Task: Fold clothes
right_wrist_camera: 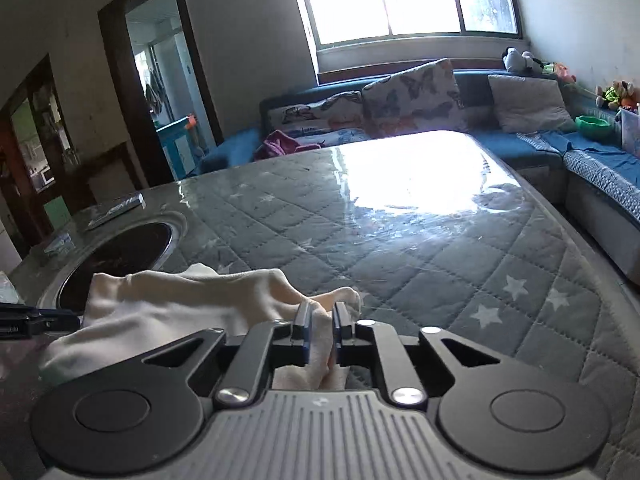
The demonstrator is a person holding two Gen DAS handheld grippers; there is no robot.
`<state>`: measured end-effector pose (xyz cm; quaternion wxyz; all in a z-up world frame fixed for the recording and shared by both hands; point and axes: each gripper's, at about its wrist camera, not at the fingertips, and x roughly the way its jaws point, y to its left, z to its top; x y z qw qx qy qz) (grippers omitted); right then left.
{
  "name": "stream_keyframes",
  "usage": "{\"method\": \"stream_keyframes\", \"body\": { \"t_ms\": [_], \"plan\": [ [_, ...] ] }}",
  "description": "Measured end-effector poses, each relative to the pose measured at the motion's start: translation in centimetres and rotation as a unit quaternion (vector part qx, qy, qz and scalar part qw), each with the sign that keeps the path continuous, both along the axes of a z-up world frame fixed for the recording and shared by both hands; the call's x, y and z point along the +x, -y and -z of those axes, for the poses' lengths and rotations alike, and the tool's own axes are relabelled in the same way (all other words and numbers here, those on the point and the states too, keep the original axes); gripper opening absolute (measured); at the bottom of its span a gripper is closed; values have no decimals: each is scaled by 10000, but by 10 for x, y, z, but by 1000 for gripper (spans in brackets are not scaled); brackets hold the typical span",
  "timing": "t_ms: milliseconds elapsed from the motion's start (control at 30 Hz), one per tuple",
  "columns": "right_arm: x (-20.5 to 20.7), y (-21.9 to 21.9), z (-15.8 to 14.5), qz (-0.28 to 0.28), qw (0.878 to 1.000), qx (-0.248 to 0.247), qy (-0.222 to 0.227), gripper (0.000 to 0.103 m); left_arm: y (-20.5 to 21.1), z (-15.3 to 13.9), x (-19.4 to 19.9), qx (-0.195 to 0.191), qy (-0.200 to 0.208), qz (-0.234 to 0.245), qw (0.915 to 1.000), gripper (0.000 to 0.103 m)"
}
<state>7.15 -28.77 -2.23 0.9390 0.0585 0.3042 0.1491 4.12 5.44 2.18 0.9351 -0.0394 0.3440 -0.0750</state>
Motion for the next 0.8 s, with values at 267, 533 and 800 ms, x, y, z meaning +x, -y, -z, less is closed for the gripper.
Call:
{"method": "stream_keyframes", "body": {
  "t_ms": [267, 533, 800],
  "plan": [
    [6, -22, 13, -48, 9985, -549, 28, 7, 19, -13, 28, 22, 220, 400, 9990, 19],
    [7, -34, 16, 71, 9935, -1127, 126, 9, 19, 16, 59, 112, -150, 269, 9995, 19],
    [12, -40, -11, -257, 9975, -602, 265, 9, 34, -6, 55, -17, 115, 571, 9983, 19]
  ]
}}
